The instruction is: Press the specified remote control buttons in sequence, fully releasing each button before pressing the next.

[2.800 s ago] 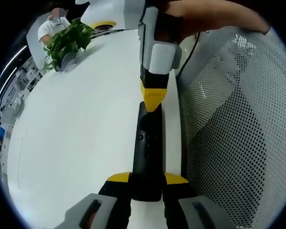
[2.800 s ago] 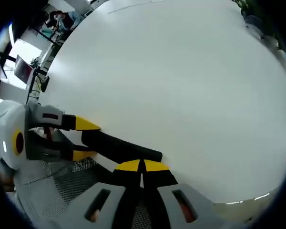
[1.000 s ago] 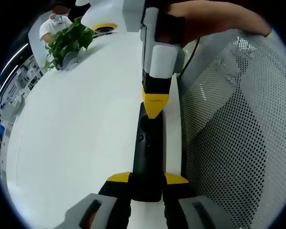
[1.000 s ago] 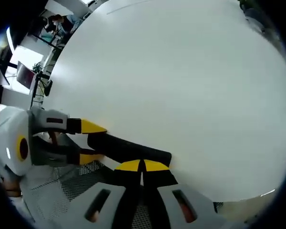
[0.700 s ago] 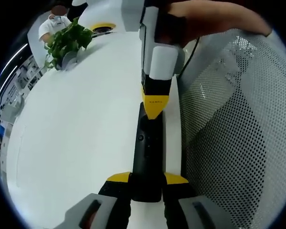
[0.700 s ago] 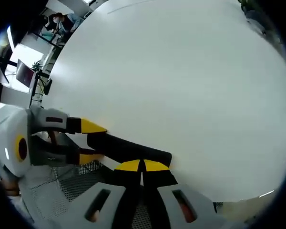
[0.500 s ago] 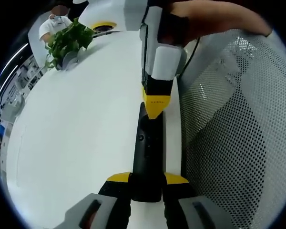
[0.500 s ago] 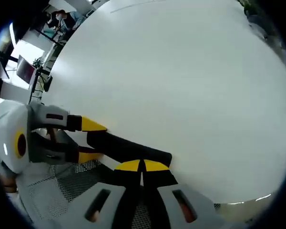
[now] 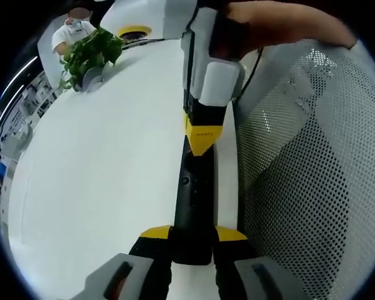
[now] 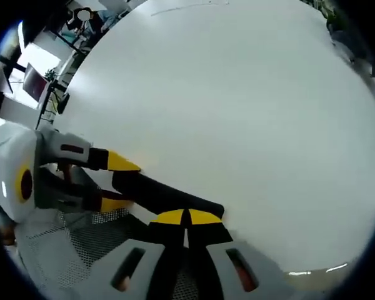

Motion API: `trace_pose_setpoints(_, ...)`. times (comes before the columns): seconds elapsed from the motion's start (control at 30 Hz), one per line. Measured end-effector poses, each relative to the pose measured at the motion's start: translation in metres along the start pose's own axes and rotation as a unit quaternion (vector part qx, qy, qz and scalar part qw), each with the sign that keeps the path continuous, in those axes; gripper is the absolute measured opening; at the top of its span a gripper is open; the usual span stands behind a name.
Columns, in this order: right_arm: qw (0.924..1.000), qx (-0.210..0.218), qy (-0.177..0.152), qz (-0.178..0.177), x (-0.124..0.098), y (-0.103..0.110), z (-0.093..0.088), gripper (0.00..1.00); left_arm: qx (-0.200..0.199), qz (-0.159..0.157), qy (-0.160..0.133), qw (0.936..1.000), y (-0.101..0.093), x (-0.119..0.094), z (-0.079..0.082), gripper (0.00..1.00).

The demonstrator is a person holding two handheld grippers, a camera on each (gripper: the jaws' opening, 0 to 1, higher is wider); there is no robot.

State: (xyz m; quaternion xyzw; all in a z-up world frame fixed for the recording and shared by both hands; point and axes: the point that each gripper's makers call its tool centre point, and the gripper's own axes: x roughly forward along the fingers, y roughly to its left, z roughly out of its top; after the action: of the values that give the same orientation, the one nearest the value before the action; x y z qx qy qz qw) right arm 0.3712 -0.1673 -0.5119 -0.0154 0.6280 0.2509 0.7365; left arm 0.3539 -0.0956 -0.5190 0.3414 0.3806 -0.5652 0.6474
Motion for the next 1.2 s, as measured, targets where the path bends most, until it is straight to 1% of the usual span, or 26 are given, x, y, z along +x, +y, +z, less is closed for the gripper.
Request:
trace_pose_setpoints(0.1, 0.9999, -0.008, -0.009, -0.004, -0.0001, -0.0007, 0.0028, 0.0, 0.001, 0.0, 0.0, 1.0, 0.0001, 0.0001, 0.0001, 0.25)
trace_pose_setpoints(0.23, 0.9999, 0.001, -0.012, 0.012, 0.0018, 0.0033, 0.0037, 0.0, 0.001, 0.0, 0.0, 1.0, 0.0001, 0.0002, 0.0001, 0.25)
trace_pose_setpoints(0.33, 0.9997, -0.004, -0.02, 0.015, 0.0017, 0.006, 0.0068, 0.0, 0.002, 0.0, 0.001, 1.0, 0.0, 0.0001, 0.0001, 0.25)
trace_pose_setpoints(0.43, 0.9996, -0.019, -0.02, 0.003, 0.004, 0.0044, 0.0073, 0.0, 0.001, -0.001, 0.001, 1.0, 0.0, 0.0002, 0.0001, 0.25)
trace_pose_setpoints(0.63, 0.9991, -0.035, -0.022, -0.005, 0.0066, 0.0032, 0.0076, 0.0, -0.005, 0.001, 0.001, 1.0, 0.0002, 0.0004, 0.0002, 0.25)
trace_pose_setpoints(0.7, 0.9975, -0.062, -0.031, -0.014, 0.0068, 0.0042, 0.0067, 0.0, -0.006, 0.001, 0.002, 1.0, 0.0004, 0.0006, 0.0004, 0.25)
trace_pose_setpoints(0.77, 0.9967, -0.071, -0.034, -0.018, 0.007, 0.0051, 0.0062, 0.0, -0.006, 0.001, 0.002, 1.0, 0.0005, 0.0006, 0.0005, 0.25)
trace_pose_setpoints(0.8, 0.9966, -0.073, -0.035, -0.018, 0.007, 0.0051, 0.0062, 0.0, -0.007, 0.001, 0.002, 1.0, 0.0005, 0.0007, 0.0005, 0.25)
trace_pose_setpoints(0.93, 0.9978, -0.052, -0.041, -0.007, 0.0057, 0.0034, 0.0072, 0.0, -0.008, 0.002, 0.003, 1.0, 0.0009, 0.0008, 0.0005, 0.25)
trace_pose_setpoints(0.97, 0.9982, -0.044, -0.041, -0.004, 0.0053, 0.0036, 0.0072, 0.0, -0.007, 0.002, 0.003, 1.0, 0.001, 0.0009, 0.0005, 0.25)
trace_pose_setpoints(1.07, 0.9986, -0.04, -0.035, -0.004, 0.0047, 0.005, 0.0074, 0.0, -0.008, 0.003, 0.002, 1.0, 0.0008, 0.0008, 0.0005, 0.25)
trace_pose_setpoints(1.13, 0.9985, -0.044, -0.031, -0.008, 0.0049, 0.006, 0.0072, 0.0, -0.008, 0.003, 0.002, 1.0, 0.0008, 0.0008, 0.0005, 0.25)
trace_pose_setpoints(1.2, 0.9969, -0.07, -0.035, -0.014, 0.0048, 0.0062, 0.007, 0.0, -0.008, 0.003, 0.002, 1.0, 0.0008, 0.0008, 0.0005, 0.25)
